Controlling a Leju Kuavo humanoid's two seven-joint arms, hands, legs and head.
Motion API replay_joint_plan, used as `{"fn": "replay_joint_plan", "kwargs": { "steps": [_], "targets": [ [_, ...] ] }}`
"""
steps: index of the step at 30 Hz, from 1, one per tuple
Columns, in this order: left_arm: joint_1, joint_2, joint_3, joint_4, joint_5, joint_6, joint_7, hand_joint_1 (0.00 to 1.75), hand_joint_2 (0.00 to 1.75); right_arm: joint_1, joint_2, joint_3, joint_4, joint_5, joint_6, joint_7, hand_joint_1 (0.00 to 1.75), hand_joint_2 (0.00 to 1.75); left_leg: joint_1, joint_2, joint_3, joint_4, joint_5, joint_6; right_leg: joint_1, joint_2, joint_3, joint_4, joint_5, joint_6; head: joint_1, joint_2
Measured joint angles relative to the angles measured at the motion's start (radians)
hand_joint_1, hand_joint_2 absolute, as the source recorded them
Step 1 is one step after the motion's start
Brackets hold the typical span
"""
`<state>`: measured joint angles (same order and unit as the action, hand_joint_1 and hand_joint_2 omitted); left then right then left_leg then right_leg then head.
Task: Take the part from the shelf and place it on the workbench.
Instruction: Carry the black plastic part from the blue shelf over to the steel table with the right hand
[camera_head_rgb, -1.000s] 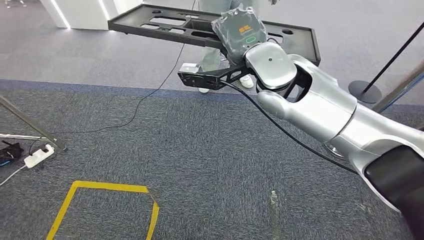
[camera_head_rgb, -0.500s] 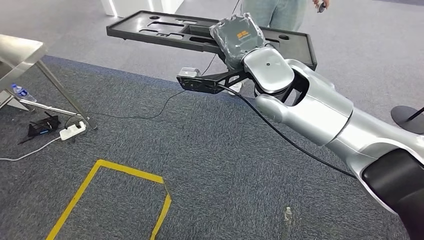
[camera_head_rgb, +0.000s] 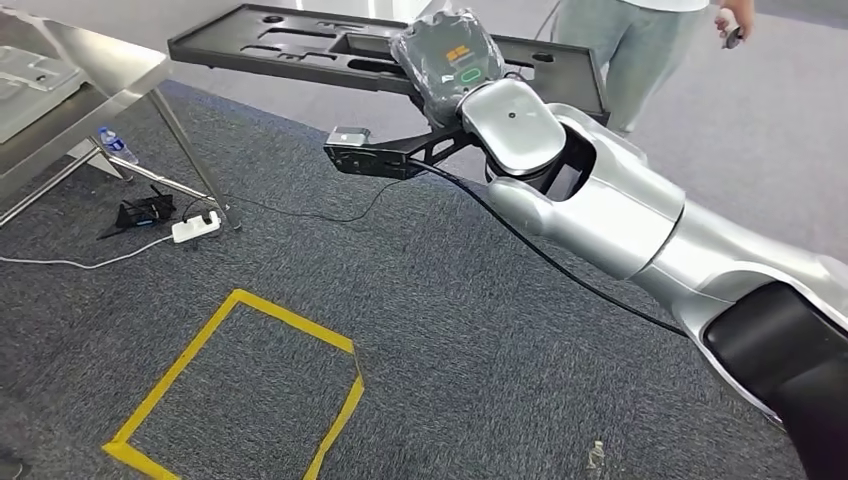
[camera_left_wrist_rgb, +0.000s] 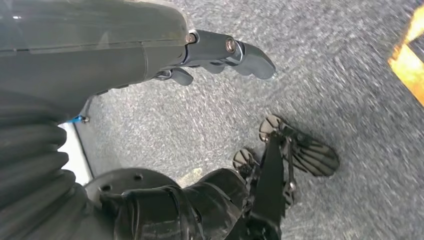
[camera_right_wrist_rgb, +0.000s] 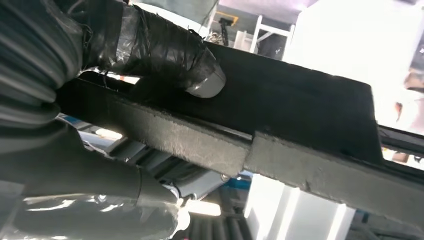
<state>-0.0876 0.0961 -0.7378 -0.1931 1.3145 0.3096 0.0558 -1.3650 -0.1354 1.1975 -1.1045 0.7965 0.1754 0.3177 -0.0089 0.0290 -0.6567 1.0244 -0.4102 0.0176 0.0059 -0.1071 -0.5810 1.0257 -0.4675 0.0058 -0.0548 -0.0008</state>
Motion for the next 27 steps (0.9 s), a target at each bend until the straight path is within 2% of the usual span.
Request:
{"fn": "replay_joint_plan", "kwargs": {
  "steps": [1,3,4,5,6,7,8,9,10,11,13,14,15,16,17,18,19,20,21,22,23,24,25,27],
  "targets": [
    [0.002,0.0,0.0,0.0,0.0,0.0,0.0,0.0,1.75,-0.001,0.003,0.0,0.003,0.0,0.0,-0.002,1.75,1.75,0.002,-0.01,0.003,-0.005,0.002,0.004,-0.002,0.008,0.0,0.005,-0.006,0.004,0.0,0.0],
    [0.002,0.0,0.0,0.0,-0.002,0.001,-0.001,0.0,1.75,-0.005,0.006,0.0,0.01,0.002,-0.002,-0.006,1.75,1.75,0.008,-0.028,0.011,-0.015,0.006,0.017,-0.006,0.054,-0.026,0.065,-0.043,0.01,0.002,0.0],
    [0.001,0.0,0.0,0.0,-0.003,0.0,-0.003,0.0,1.75,-0.008,0.006,0.0,0.015,0.002,-0.003,-0.007,1.75,1.75,0.009,-0.037,0.012,-0.016,0.006,0.02,-0.007,0.08,-0.055,0.125,-0.071,0.011,0.003,0.0],
    [-0.001,0.0,0.0,0.0,-0.005,-0.001,-0.008,0.0,1.75,-0.009,0.006,0.0,0.019,0.003,-0.004,-0.008,1.75,1.75,0.009,-0.047,0.012,-0.015,0.006,0.023,-0.008,0.095,-0.091,0.194,-0.098,0.012,0.003,0.0],
    [-0.002,0.0,0.0,0.0,-0.008,-0.002,-0.014,0.0,1.75,-0.008,0.007,0.0,0.024,0.003,-0.005,-0.01,1.75,1.75,0.009,-0.06,0.012,-0.014,0.005,0.024,-0.008,0.101,-0.123,0.251,-0.113,0.013,0.003,0.0],
    [-0.002,0.0,0.0,0.0,-0.011,-0.005,-0.02,0.0,1.75,-0.007,0.008,0.0,0.028,0.003,-0.005,-0.013,1.75,1.75,0.01,-0.074,0.012,-0.013,0.005,0.024,-0.009,0.104,-0.143,0.279,-0.111,0.014,0.003,0.0],
    [-0.002,0.0,0.0,0.0,-0.014,-0.007,-0.025,0.0,1.75,-0.006,0.01,0.0,0.032,0.003,-0.005,-0.015,1.75,1.75,0.01,-0.088,0.012,-0.01,0.004,0.023,-0.01,0.106,-0.145,0.269,-0.09,0.015,0.003,0.0],
    [-0.002,0.0,0.0,0.0,-0.015,-0.009,-0.028,0.0,1.75,-0.007,0.011,0.0,0.036,0.003,-0.005,-0.018,1.75,1.75,0.011,-0.103,0.012,-0.007,0.003,0.021,-0.012,0.111,-0.129,0.223,-0.054,0.015,0.004,0.0],
    [-0.002,0.0,0.0,0.0,-0.016,-0.01,-0.029,0.0,1.75,-0.008,0.013,0.0,0.039,0.004,-0.006,-0.019,1.75,1.75,0.013,-0.117,0.011,-0.003,0.0,0.018,-0.016,0.126,-0.103,0.157,-0.017,0.014,0.004,0.0],
    [-0.002,0.0,0.0,0.0,-0.016,-0.011,-0.028,0.0,1.75,-0.01,0.014,0.0,0.043,0.004,-0.006,-0.02,1.75,1.75,0.012,-0.131,0.007,0.004,-0.002,0.013,-0.02,0.149,-0.074,0.093,0.009,0.013,0.004,0.0],
    [-0.001,0.001,0.0,0.0,-0.015,-0.009,-0.021,0.0,1.75,-0.011,0.019,0.0,0.05,0.005,-0.009,-0.023,1.75,1.75,0.016,-0.153,-0.004,0.012,-0.003,0.002,-0.023,0.183,-0.044,0.027,0.024,0.011,0.003,0.0],
    [0.0,0.001,0.0,0.0,-0.014,-0.007,-0.015,0.0,1.75,-0.011,0.022,0.0,0.053,0.006,-0.01,-0.025,1.75,1.75,0.019,-0.164,-0.009,0.012,-0.001,-0.006,-0.021,0.185,-0.041,0.021,0.022,0.008,0.003,0.0],
    [0.002,0.001,0.0,0.0,-0.014,-0.005,-0.009,0.0,1.75,-0.011,0.027,0.0,0.055,0.006,-0.012,-0.026,1.75,1.75,0.023,-0.175,-0.012,0.009,0.003,-0.012,-0.02,0.174,-0.041,0.02,0.024,0.003,0.003,0.0],
    [0.005,0.001,0.0,0.001,-0.013,-0.002,-0.003,0.0,1.75,-0.012,0.032,0.0,0.057,0.006,-0.012,-0.027,1.75,1.75,0.024,-0.169,-0.016,0.011,0.002,-0.018,-0.019,0.162,-0.039,0.015,0.027,-0.002,0.002,0.0],
    [0.007,0.001,0.0,0.001,-0.013,0.0,0.002,0.0,1.75,-0.014,0.037,0.0,0.059,0.007,-0.012,-0.027,1.75,1.75,0.023,-0.148,-0.024,0.025,-0.007,-0.023,-0.02,0.15,-0.036,0.01,0.029,-0.009,-0.001,0.0],
    [0.007,0.001,0.0,0.001,-0.012,0.002,0.004,0.0,1.75,-0.017,0.041,0.0,0.061,0.007,-0.012,-0.027,1.75,1.75,0.021,-0.117,-0.04,0.056,-0.024,-0.026,-0.02,0.138,-0.032,0.004,0.031,-0.014,-0.004,0.0],
    [0.006,0.0,0.0,0.001,-0.012,0.004,0.007,0.0,1.75,-0.02,0.043,0.0,0.062,0.007,-0.012,-0.027,1.75,1.75,0.021,-0.08,-0.065,0.109,-0.05,-0.029,-0.018,0.125,-0.029,0.002,0.031,-0.018,-0.008,0.0],
    [0.004,0.0,0.0,0.001,-0.011,0.006,0.009,0.0,1.75,-0.022,0.045,0.0,0.063,0.007,-0.012,-0.027,1.75,1.75,0.021,-0.056,-0.096,0.172,-0.078,-0.032,-0.015,0.111,-0.027,0.001,0.03,-0.022,-0.011,0.0],
    [0.002,0.0,0.0,0.001,-0.011,0.008,0.01,0.0,1.75,-0.023,0.045,0.0,0.065,0.007,-0.012,-0.027,1.75,1.75,0.022,-0.045,-0.126,0.229,-0.098,-0.034,-0.012,0.096,-0.026,0.001,0.028,-0.024,-0.012,0.0],
    [0.001,-0.001,0.0,0.001,-0.01,0.009,0.012,0.0,1.75,-0.022,0.046,0.0,0.066,0.007,-0.012,-0.028,1.75,1.75,0.023,-0.04,-0.144,0.263,-0.104,-0.034,-0.01,0.082,-0.026,0.001,0.027,-0.025,-0.012,0.0],
    [0.001,-0.001,0.0,0.001,-0.01,0.01,0.012,0.0,1.75,-0.022,0.047,0.0,0.068,0.007,-0.011,-0.028,1.75,1.75,0.023,-0.037,-0.143,0.261,-0.093,-0.033,-0.008,0.069,-0.026,0.001,0.025,-0.026,-0.012,0.0],
    [0.002,-0.001,0.0,0.001,-0.011,0.01,0.012,0.0,1.75,-0.022,0.049,0.0,0.069,0.008,-0.011,-0.028,1.75,1.75,0.022,-0.033,-0.122,0.221,-0.069,-0.031,-0.007,0.057,-0.025,0.002,0.024,-0.026,-0.012,0.0],
    [0.002,-0.001,0.0,0.001,-0.011,0.01,0.01,0.0,1.75,-0.023,0.05,0.0,0.071,0.009,-0.01,-0.028,1.75,1.75,0.021,-0.019,-0.085,0.155,-0.038,-0.028,-0.005,0.046,-0.023,0.002,0.022,-0.025,-0.012,0.0],
    [0.001,-0.001,0.0,0.001,-0.012,0.01,0.006,0.0,1.75,-0.028,0.053,0.0,0.073,0.011,-0.008,-0.028,1.75,1.75,0.008,0.017,-0.021,0.039,-0.004,-0.019,0.001,0.027,-0.021,0.003,0.017,-0.019,-0.011,0.0]
  ]
}}
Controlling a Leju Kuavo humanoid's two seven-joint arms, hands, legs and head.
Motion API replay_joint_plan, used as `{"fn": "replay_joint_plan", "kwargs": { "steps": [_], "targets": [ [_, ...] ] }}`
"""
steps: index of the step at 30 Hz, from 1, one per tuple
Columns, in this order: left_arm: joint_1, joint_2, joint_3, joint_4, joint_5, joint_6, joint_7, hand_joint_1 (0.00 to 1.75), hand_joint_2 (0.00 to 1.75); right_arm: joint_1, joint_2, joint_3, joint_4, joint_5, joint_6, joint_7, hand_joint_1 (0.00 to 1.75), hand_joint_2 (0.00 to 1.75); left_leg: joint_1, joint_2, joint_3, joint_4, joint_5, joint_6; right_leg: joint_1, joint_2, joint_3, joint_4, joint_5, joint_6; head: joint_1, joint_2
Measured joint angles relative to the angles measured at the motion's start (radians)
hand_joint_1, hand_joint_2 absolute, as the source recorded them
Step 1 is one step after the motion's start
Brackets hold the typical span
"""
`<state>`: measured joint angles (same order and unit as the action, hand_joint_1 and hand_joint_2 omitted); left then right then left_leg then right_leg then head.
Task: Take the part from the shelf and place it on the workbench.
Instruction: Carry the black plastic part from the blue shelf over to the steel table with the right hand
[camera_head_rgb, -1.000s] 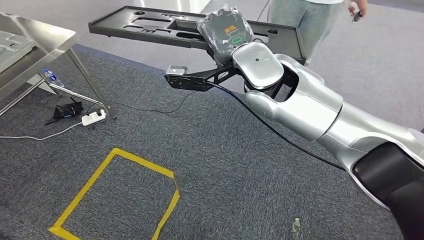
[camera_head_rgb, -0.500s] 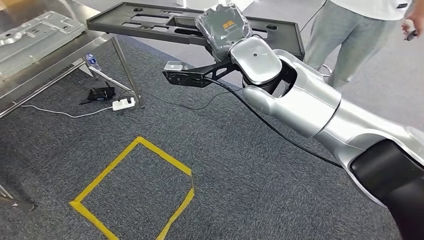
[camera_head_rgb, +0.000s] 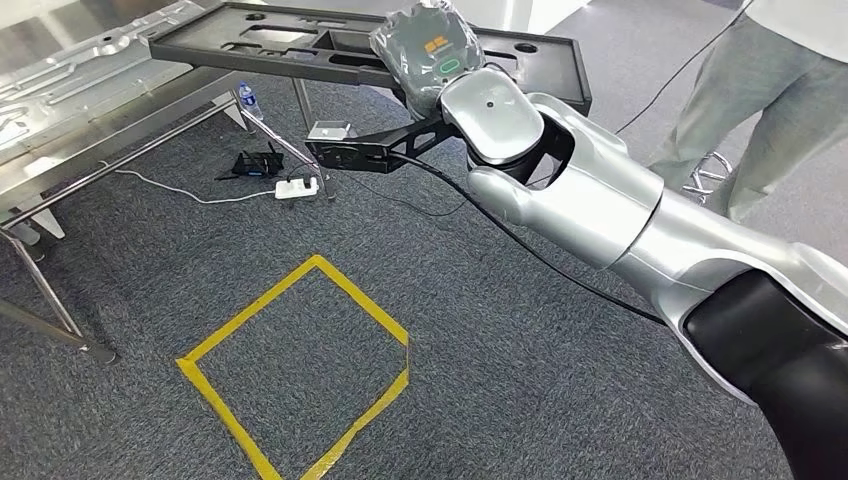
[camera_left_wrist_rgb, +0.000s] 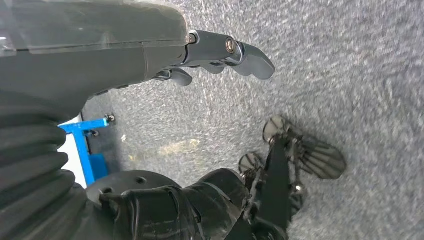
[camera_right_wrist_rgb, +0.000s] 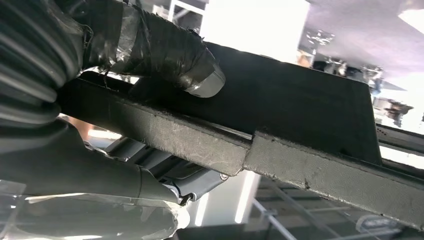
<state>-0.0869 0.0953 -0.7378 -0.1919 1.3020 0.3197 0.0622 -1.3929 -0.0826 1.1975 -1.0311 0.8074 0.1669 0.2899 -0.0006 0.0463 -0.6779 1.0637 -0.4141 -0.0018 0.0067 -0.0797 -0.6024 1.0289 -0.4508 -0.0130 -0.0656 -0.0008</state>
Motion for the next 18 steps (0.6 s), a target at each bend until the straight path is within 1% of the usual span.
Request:
{"fn": "replay_joint_plan", "kwargs": {
  "steps": [1,2,3,4,5,6,7,8,9,10,11,12,13,14,15,16,17,18],
  "targets": [
    [-0.001,0.0,0.0,0.0,0.0,0.0,-0.002,0.0,1.75,-0.002,0.001,0.0,0.002,0.001,0.001,0.0,1.75,1.75,-0.006,0.01,0.014,-0.027,0.003,0.005,0.002,-0.008,0.001,0.0,-0.002,0.004,0.0,0.0],
    [-0.002,0.001,0.0,0.0,0.0,0.0,-0.002,0.0,1.75,-0.004,0.001,0.0,0.003,0.002,0.001,0.0,1.75,1.75,-0.011,0.008,0.016,-0.033,0.0,0.009,0.004,-0.017,0.002,0.0,-0.004,0.008,0.002,0.0],
    [-0.001,0.001,0.0,0.0,0.0,0.0,-0.003,0.0,1.75,-0.005,0.002,0.0,0.004,0.002,0.002,0.0,1.75,1.75,-0.011,-0.005,0.016,-0.036,0.002,0.015,0.004,-0.027,0.005,-0.001,-0.006,0.012,0.002,0.0],
    [0.0,0.001,0.0,0.0,0.0,0.0,-0.003,0.0,1.75,-0.006,0.004,0.0,0.006,0.002,0.003,0.0,1.75,1.75,-0.009,-0.015,0.02,-0.041,0.004,0.019,0.002,-0.029,0.007,0.001,-0.011,0.018,0.003,0.0],
    [0.001,0.001,0.0,0.0,0.0,0.0,-0.004,0.0,1.75,-0.008,0.006,0.0,0.007,0.003,0.004,-0.001,1.75,1.75,-0.007,-0.026,0.024,-0.046,0.005,0.024,0.0,-0.018,0.005,0.011,-0.02,0.024,0.004,0.0],
    [0.001,0.001,0.0,0.0,0.0,0.0,-0.004,0.0,1.75,-0.01,0.007,0.0,0.008,0.003,0.004,-0.001,1.75,1.75,-0.004,-0.034,0.029,-0.051,0.007,0.03,-0.002,0.003,-0.005,0.038,-0.038,0.028,0.006,0.0],
    [0.001,0.001,0.0,0.0,0.0,-0.001,-0.005,0.0,1.75,-0.013,0.007,0.0,0.009,0.003,0.004,-0.001,1.75,1.75,-0.001,-0.043,0.032,-0.053,0.008,0.035,-0.006,0.031,-0.028,0.087,-0.064,0.03,0.008,0.0],
    [-0.001,0.001,0.0,0.0,0.0,-0.001,-0.007,0.0,1.75,-0.015,0.007,0.0,0.01,0.004,0.004,-0.001,1.75,1.75,-0.001,-0.052,0.032,-0.053,0.008,0.039,-0.007,0.055,-0.06,0.151,-0.093,0.032,0.01,0.0],
    [-0.002,0.001,0.0,0.0,0.0,-0.002,-0.008,0.0,1.75,-0.015,0.007,0.0,0.011,0.004,0.005,-0.002,1.75,1.75,-0.001,-0.063,0.032,-0.052,0.008,0.042,-0.008,0.068,-0.094,0.217,-0.117,0.033,0.012,0.0],
    [-0.003,0.001,0.0,0.0,0.0,-0.004,-0.009,0.0,1.75,-0.013,0.007,0.001,0.012,0.004,0.006,-0.003,1.75,1.75,-0.001,-0.076,0.032,-0.051,0.008,0.043,-0.009,0.075,-0.121,0.263,-0.126,0.035,0.012,0.0],
    [-0.003,0.001,0.0,0.0,0.0,-0.006,-0.01,0.0,1.75,-0.011,0.007,0.001,0.014,0.004,0.007,-0.004,1.75,1.75,0.0,-0.09,0.032,-0.049,0.007,0.043,-0.011,0.077,-0.132,0.274,-0.117,0.036,0.012,0.0],
    [-0.003,0.001,0.0,0.0,0.0,-0.008,-0.01,0.0,1.75,-0.009,0.007,0.001,0.015,0.004,0.008,-0.004,1.75,1.75,0.0,-0.105,0.032,-0.047,0.006,0.042,-0.013,0.08,-0.124,0.247,-0.091,0.036,0.012,0.0],
    [-0.002,0.001,0.0,0.0,0.0,-0.01,-0.01,0.0,1.75,-0.009,0.007,0.001,0.016,0.004,0.009,-0.004,1.75,1.75,0.001,-0.119,0.031,-0.043,0.004,0.04,-0.016,0.09,-0.099,0.188,-0.053,0.035,0.013,0.0],
    [-0.002,0.001,0.0,0.0,0.0,-0.012,-0.01,0.0,1.75,-0.009,0.007,0.002,0.017,0.004,0.01,-0.004,1.75,1.75,0.002,-0.133,0.029,-0.038,0.002,0.036,-0.02,0.114,-0.069,0.122,-0.025,0.034,0.012,0.0],
    [-0.001,0.001,0.0,0.0,0.0,-0.013,-0.009,0.0,1.75,-0.009,0.007,0.002,0.017,0.004,0.011,-0.004,1.75,1.75,0.003,-0.146,0.026,-0.032,0.001,0.031,-0.023,0.135,-0.043,0.065,-0.004,0.033,0.012,0.0],
    [-0.001,0.0,0.0,0.0,0.0,-0.014,-0.009,0.0,1.75,-0.009,0.008,0.002,0.017,0.004,0.012,-0.003,1.75,1.75,0.004,-0.156,0.021,-0.029,0.0,0.025,-0.024,0.151,-0.026,0.029,0.005,0.032,0.012,0.0],
    [-0.001,0.0,0.0,0.0,0.0,-0.014,-0.009,0.0,1.75,-0.009,0.008,0.002,0.017,0.004,0.012,-0.003,1.75,1.75,0.007,-0.167,0.016,-0.028,0.001,0.019,-0.023,0.157,-0.02,0.016,0.003,0.031,0.011,0.0],
    [0.001,0.0,0.0,0.0,0.0,-0.014,-0.009,0.0,1.75,-0.009,0.009,0.002,0.017,0.004,0.013,-0.003,1.75,1.75,0.01,-0.178,0.013,-0.029,0.004,0.012,-0.02,0.146,-0.018,0.012,0.006,0.029,0.012,0.0]
  ]
}}
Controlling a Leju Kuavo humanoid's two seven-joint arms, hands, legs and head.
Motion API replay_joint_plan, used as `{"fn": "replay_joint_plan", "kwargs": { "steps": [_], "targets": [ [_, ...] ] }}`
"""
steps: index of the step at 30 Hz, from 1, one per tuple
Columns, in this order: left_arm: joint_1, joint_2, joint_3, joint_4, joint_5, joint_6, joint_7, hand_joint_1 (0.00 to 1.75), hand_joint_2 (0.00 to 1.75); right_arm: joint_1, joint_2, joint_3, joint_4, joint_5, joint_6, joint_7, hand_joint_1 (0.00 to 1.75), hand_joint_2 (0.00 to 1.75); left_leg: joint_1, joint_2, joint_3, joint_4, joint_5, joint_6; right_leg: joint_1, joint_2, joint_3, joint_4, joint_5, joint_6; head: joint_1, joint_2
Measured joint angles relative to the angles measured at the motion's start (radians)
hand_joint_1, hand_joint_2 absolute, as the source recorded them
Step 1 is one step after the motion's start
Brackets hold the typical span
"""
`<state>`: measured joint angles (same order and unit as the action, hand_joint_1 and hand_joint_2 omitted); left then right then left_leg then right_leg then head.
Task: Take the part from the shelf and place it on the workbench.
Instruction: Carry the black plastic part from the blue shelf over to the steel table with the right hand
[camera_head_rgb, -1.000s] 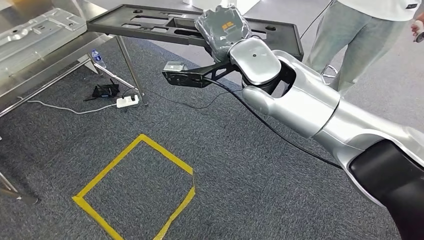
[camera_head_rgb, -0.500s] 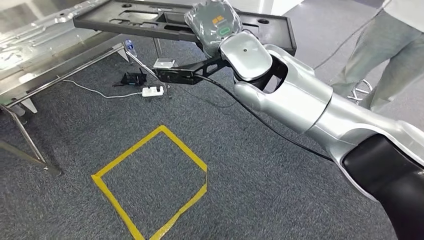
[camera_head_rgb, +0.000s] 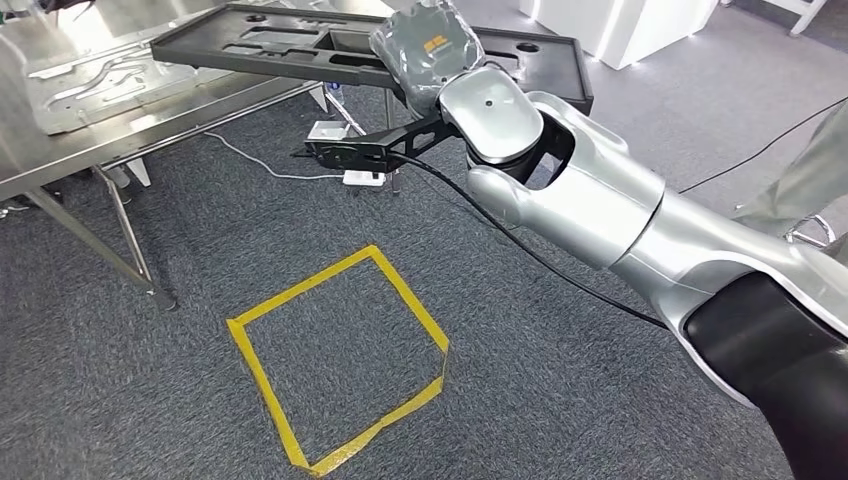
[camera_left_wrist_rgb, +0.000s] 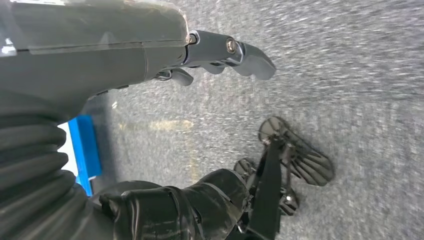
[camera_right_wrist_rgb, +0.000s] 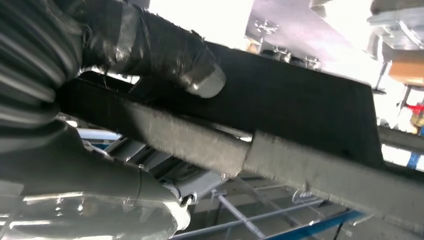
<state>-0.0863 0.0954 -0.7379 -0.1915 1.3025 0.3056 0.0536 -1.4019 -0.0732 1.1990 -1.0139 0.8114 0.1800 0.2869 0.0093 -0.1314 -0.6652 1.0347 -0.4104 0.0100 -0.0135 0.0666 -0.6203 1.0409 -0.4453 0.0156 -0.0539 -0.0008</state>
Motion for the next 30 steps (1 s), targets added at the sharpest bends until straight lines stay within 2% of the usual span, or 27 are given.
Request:
{"fn": "replay_joint_plan", "kwargs": {
  "steps": [1,2,3,5,7,8,9,10,12,14,16,17,18,19,21,22,23,24,25,27,28,30],
  "targets": [
    [0.003,0.001,0.0,0.0,0.0,0.0,0.0,0.0,1.75,0.0,0.001,0.0,0.0,0.0,0.0,0.0,1.75,1.75,0.003,-0.007,-0.003,-0.002,0.001,-0.006,0.0,-0.012,0.002,-0.004,0.002,-0.005,0.0,0.0],
    [0.005,0.001,0.0,0.0,0.0,0.0,0.0,0.0,1.75,0.0,0.003,0.0,0.0,0.0,0.0,0.0,1.75,1.75,0.003,0.004,-0.008,0.004,-0.002,-0.012,-0.001,-0.023,0.007,-0.01,0.005,-0.011,-0.001,0.0],
    [0.007,0.001,0.0,0.0,0.0,0.0,0.001,0.0,1.75,-0.001,0.004,0.0,0.0,0.0,0.0,0.001,1.75,1.75,0.002,0.029,-0.019,0.025,-0.015,-0.017,-0.003,-0.036,0.011,-0.017,0.008,-0.017,-0.003,0.0],
    [0.005,0.0,0.0,0.0,0.0,-0.001,0.002,0.0,1.75,-0.003,0.005,0.0,0.001,0.001,0.0,0.001,1.75,1.75,0.002,0.092,-0.064,0.117,-0.062,-0.026,-0.002,-0.061,0.018,-0.025,0.009,-0.025,-0.008,0.0],
    [0.002,0.0,0.0,0.0,0.002,0.0,0.006,0.0,1.75,-0.004,0.005,0.002,0.002,0.001,0.0,0.001,1.75,1.75,0.006,0.116,-0.117,0.22,-0.098,-0.032,0.001,-0.086,0.019,-0.025,0.006,-0.028,-0.01,0.0],
    [0.002,0.0,0.0,0.0,0.003,0.002,0.009,0.0,1.75,-0.002,0.006,0.002,0.002,0.001,0.0,0.001,1.75,1.75,0.008,0.121,-0.127,0.236,-0.095,-0.034,0.001,-0.099,0.02,-0.025,0.004,-0.027,-0.011,0.0],
    [0.003,0.0,0.0,0.0,0.005,0.006,0.013,0.0,1.75,-0.001,0.006,0.003,0.003,0.001,0.0,0.0,1.75,1.75,0.01,0.125,-0.119,0.216,-0.076,-0.036,0.001,-0.112,0.02,-0.024,0.002,-0.026,-0.011,0.0],
    [0.003,0.0,0.0,0.0,0.007,0.009,0.016,0.0,1.75,0.0,0.007,0.003,0.003,0.001,0.0,0.0,1.75,1.75,0.011,0.135,-0.092,0.164,-0.046,-0.037,0.001,-0.123,0.021,-0.022,-0.001,-0.024,-0.011,0.0],
    [0.002,-0.001,0.0,0.0,0.01,0.014,0.022,0.0,1.75,0.001,0.008,0.003,0.003,0.001,-0.001,0.0,1.75,1.75,0.005,0.173,-0.032,0.045,-0.004,-0.034,0.006,-0.142,0.024,-0.018,-0.009,-0.015,-0.01,0.0],
    [0.0,-0.002,0.0,0.0,0.01,0.016,0.024,0.0,1.75,0.001,0.009,0.003,0.004,0.001,-0.001,0.0,1.75,1.75,-0.003,0.188,-0.008,-0.001,0.001,-0.023,0.013,-0.158,0.027,-0.017,-0.016,-0.005,-0.008,0.0],
    [0.001,-0.002,0.0,0.0,0.011,0.017,0.024,0.0,1.75,0.001,0.011,0.003,0.004,0.002,-0.002,0.0,1.75,1.75,-0.005,0.164,-0.006,-0.001,0.0,-0.009,0.015,-0.176,0.034,-0.019,-0.022,0.006,-0.005,0.0],
    [0.002,-0.002,0.0,0.0,0.011,0.017,0.025,0.0,1.75,0.0,0.012,0.003,0.004,0.001,-0.002,0.0,1.75,1.75,-0.004,0.152,-0.003,-0.004,0.0,-0.004,0.012,-0.175,0.036,-0.014,-0.029,0.012,-0.003,0.0],
    [0.003,-0.002,0.0,0.0,0.011,0.017,0.025,0.0,1.75,-0.001,0.013,0.003,0.005,0.001,-0.002,0.0,1.75,1.75,-0.002,0.143,0.001,-0.006,0.0,0.002,0.009,-0.158,0.031,0.004,-0.042,0.017,-0.002,0.0],
    [0.002,-0.002,0.0,0.0,0.011,0.017,0.025,0.0,1.75,-0.002,0.013,0.003,0.005,0.001,-0.002,0.0,1.75,1.75,0.0,0.133,0.005,-0.008,0.0,0.008,0.006,-0.134,0.013,0.043,-0.064,0.02,0.0,0.0],
    [0.0,-0.002,0.0,0.0,0.011,0.017,0.025,0.0,1.75,-0.001,0.013,0.003,0.005,0.001,-0.002,0.0,1.75,1.75,0.001,0.114,0.007,-0.009,-0.001,0.018,0.005,-0.082,-0.058,0.175,-0.119,0.021,0.004,0.0],
    [-0.001,-0.002,0.0,0.0,0.011,0.018,0.025,0.0,1.75,0.001,0.013,0.003,0.006,0.001,-0.002,0.0,1.75,1.75,0.0,0.102,0.007,-0.009,-0.001,0.02,0.005,-0.073,-0.096,0.239,-0.137,0.021,0.005,0.0],
    [-0.002,-0.002,0.0,0.0,0.011,0.018,0.025,0.0,1.75,0.004,0.012,0.004,0.006,0.001,-0.002,0.0,1.75,1.75,-0.001,0.088,0.008,-0.009,-0.002,0.021,0.005,-0.068,-0.121,0.275,-0.139,0.02,0.005,0.0],
    [-0.002,-0.002,0.0,0.0,0.011,0.018,0.025,0.0,1.75,0.007,0.012,0.004,0.007,0.001,-0.002,0.0,1.75,1.75,-0.001,0.074,0.008,-0.008,-0.002,0.021,0.005,-0.066,-0.129,0.273,-0.122,0.017,0.005,0.0],
    [-0.002,-0.002,0.0,0.0,0.011,0.018,0.025,0.0,1.75,0.008,0.012,0.004,0.008,0.001,-0.002,0.0,1.75,1.75,-0.002,0.058,0.009,-0.008,-0.003,0.021,0.005,-0.063,-0.117,0.231,-0.088,0.013,0.006,0.0],
    [-0.001,-0.002,0.0,0.0,0.011,0.018,0.025,0.0,1.75,0.007,0.012,0.004,0.009,0.001,-0.002,0.0,1.75,1.75,-0.002,0.029,0.01,-0.006,-0.004,0.018,0.004,-0.042,-0.058,0.09,-0.014,0.003,0.005,0.0],
    [-0.001,-0.003,0.0,0.0,0.011,0.018,0.025,0.0,1.75,0.005,0.012,0.004,0.009,0.001,-0.002,0.0,1.75,1.75,-0.002,0.016,0.008,-0.005,-0.004,0.015,0.005,-0.032,-0.031,0.033,0.007,0.0,0.004,0.0],
    [0.0,-0.003,0.0,0.0,0.01,0.027,0.035,0.0,1.75,0.003,0.012,0.004,0.01,0.001,-0.004,-0.003,1.75,1.75,0.002,-0.001,0.004,-0.007,-0.002,0.003,0.008,-0.028,-0.009,-0.011,0.011,-0.004,0.006,0.0]
  ]
}}
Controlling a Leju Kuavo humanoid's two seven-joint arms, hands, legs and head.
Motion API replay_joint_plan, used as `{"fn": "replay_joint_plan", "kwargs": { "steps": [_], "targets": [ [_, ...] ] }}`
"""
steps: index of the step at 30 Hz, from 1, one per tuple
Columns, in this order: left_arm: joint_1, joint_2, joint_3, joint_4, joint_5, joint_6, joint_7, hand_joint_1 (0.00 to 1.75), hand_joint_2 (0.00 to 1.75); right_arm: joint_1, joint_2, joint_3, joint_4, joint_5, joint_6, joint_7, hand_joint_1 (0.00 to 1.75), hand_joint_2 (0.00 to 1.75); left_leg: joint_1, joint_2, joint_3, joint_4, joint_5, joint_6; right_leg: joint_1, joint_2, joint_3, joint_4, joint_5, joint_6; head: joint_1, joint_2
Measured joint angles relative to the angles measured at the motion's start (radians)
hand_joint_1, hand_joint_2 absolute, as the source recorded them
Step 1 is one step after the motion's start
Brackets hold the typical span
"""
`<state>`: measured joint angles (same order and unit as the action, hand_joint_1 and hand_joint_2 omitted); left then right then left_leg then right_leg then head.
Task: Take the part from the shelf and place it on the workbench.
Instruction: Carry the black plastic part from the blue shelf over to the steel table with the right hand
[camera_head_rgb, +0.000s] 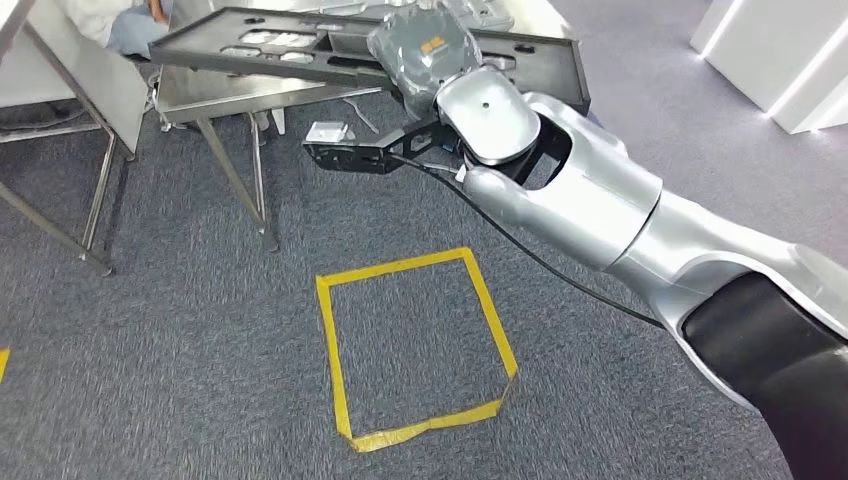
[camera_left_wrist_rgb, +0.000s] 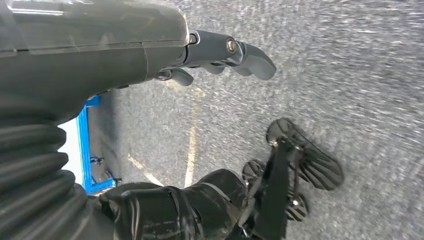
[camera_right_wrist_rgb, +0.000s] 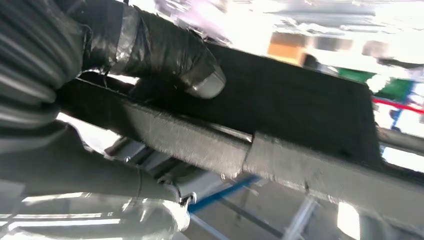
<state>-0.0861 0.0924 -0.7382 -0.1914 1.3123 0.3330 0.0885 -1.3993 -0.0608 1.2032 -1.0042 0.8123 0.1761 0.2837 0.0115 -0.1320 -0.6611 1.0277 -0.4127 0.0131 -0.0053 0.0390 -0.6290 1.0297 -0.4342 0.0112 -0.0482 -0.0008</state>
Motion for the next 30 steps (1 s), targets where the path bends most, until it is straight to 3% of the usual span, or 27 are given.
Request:
{"fn": "replay_joint_plan", "kwargs": {
  "steps": [2,4,6,8,9,10,12,14,18,20,22,23,24,25,28,30],
  "targets": [
    [0.004,0.0,0.0,0.0,-0.004,0.021,0.023,0.0,1.75,-0.001,0.004,0.001,0.002,-0.003,-0.005,-0.008,1.75,1.75,0.003,-0.002,0.0,-0.004,0.0,-0.012,0.0,-0.017,0.008,-0.013,0.005,-0.008,0.003,0.0],
    [0.007,0.0,0.0,0.0,-0.009,0.038,0.041,0.0,1.75,-0.002,0.011,0.0,0.004,-0.008,-0.014,-0.015,1.75,1.75,-0.001,0.043,-0.014,0.031,-0.025,-0.022,-0.006,-0.029,0.022,-0.03,0.011,-0.017,-0.003,0.0],
    [0.005,0.0,0.0,0.0,-0.012,0.045,0.043,0.0,1.75,-0.002,0.013,0.0,0.008,-0.01,-0.025,-0.018,1.75,1.75,0.002,0.099,-0.063,0.135,-0.077,-0.032,-0.007,-0.039,0.029,-0.036,0.012,-0.023,-0.009,0.0],
    [0.002,0.0,0.0,0.0,-0.013,0.049,0.039,0.0,1.75,0.0,0.014,0.001,0.013,-0.011,-0.03,-0.022,1.75,1.75,0.01,0.118,-0.111,0.229,-0.105,-0.043,-0.009,-0.049,0.03,-0.035,0.009,-0.024,-0.01,0.0],
    [0.002,0.0,0.0,0.0,-0.013,0.05,0.036,0.0,1.75,0.002,0.014,0.001,0.016,-0.011,-0.03,-0.023,1.75,1.75,0.014,0.121,-0.115,0.232,-0.096,-0.048,-0.011,-0.052,0.031,-0.033,0.007,-0.021,-0.01,0.0],
    [0.002,0.0,0.0,0.0,-0.014,0.05,0.035,0.0,1.75,0.004,0.014,0.001,0.018,-0.011,-0.031,-0.024,1.75,1.75,0.017,0.125,-0.1,0.2,-0.072,-0.052,-0.014,-0.055,0.031,-0.031,0.004,-0.018,-0.01,0.0],
    [0.001,0.0,0.0,0.0,-0.014,0.05,0.03,0.0,1.75,0.004,0.015,0.001,0.021,-0.011,-0.032,-0.024,1.75,1.75,0.021,0.135,-0.036,0.078,-0.017,-0.061,-0.018,-0.059,0.031,-0.021,-0.005,-0.005,-0.011,0.0],
    [-0.001,-0.001,-0.001,0.0,-0.016,0.047,0.021,0.0,1.75,0.004,0.015,0.001,0.025,-0.011,-0.033,-0.025,1.75,1.75,0.019,0.138,0.004,0.003,0.001,-0.055,-0.016,-0.061,0.029,-0.014,-0.012,0.008,-0.011,0.0],
    [-0.002,0.0,-0.001,0.0,-0.022,0.04,0.011,0.0,1.75,0.005,0.016,0.001,0.032,-0.011,-0.036,-0.032,1.75,1.75,0.014,0.129,0.009,-0.004,-0.003,-0.024,-0.016,-0.062,0.026,-0.004,-0.025,0.028,-0.008,0.0],
    [-0.002,0.0,-0.001,0.0,-0.027,0.037,0.01,0.0,1.75,0.003,0.016,0.001,0.035,-0.011,-0.037,-0.033,1.75,1.75,0.016,0.127,0.015,-0.009,-0.003,-0.009,-0.018,-0.054,-0.011,0.072,-0.068,0.032,-0.003,0.0],
    [-0.002,0.0,-0.002,0.0,-0.032,0.033,0.011,0.0,1.75,0.003,0.016,0.001,0.037,-0.01,-0.037,-0.034,1.75,1.75,0.012,0.125,0.016,-0.009,-0.005,-0.001,-0.015,-0.046,-0.08,0.207,-0.122,0.031,0.0,0.0],
    [-0.003,0.0,-0.002,0.0,-0.036,0.032,0.014,0.0,1.75,0.005,0.016,0.001,0.038,-0.01,-0.037,-0.035,1.75,1.75,0.01,0.123,0.016,-0.008,-0.007,0.001,-0.014,-0.044,-0.109,0.257,-0.133,0.029,0.001,0.0],
    [-0.003,0.0,-0.003,0.0,-0.039,0.032,0.018,0.0,1.75,0.006,0.016,0.001,0.039,-0.01,-0.037,-0.035,1.75,1.75,0.008,0.12,0.017,-0.007,-0.008,0.002,-0.013,-0.043,-0.122,0.273,-0.125,0.027,0.001,0.0],
    [-0.004,0.0,-0.004,0.0,-0.043,0.034,0.022,0.0,1.75,0.007,0.016,0.001,0.041,-0.01,-0.037,-0.036,1.75,1.75,0.006,0.116,0.018,-0.005,-0.009,0.003,-0.012,-0.042,-0.116,0.251,-0.102,0.023,0.001,0.0],
    [-0.004,0.0,-0.008,0.0,-0.047,0.04,0.031,0.0,1.75,0.006,0.017,0.001,0.045,-0.009,-0.038,-0.037,1.75,1.75,0.001,0.105,0.02,-0.001,-0.013,-0.001,-0.005,-0.039,-0.031,0.064,-0.013,0.003,0.0,0.0],
    [-0.003,0.0,-0.012,0.0,-0.047,0.043,0.036,0.0,1.75,0.005,0.019,0.001,0.046,-0.008,-0.039,-0.038,1.75,1.75,0.0,0.103,0.018,-0.001,-0.014,-0.01,0.002,-0.039,-0.001,0.004,-0.001,-0.003,0.0,0.0]
  ]
}}
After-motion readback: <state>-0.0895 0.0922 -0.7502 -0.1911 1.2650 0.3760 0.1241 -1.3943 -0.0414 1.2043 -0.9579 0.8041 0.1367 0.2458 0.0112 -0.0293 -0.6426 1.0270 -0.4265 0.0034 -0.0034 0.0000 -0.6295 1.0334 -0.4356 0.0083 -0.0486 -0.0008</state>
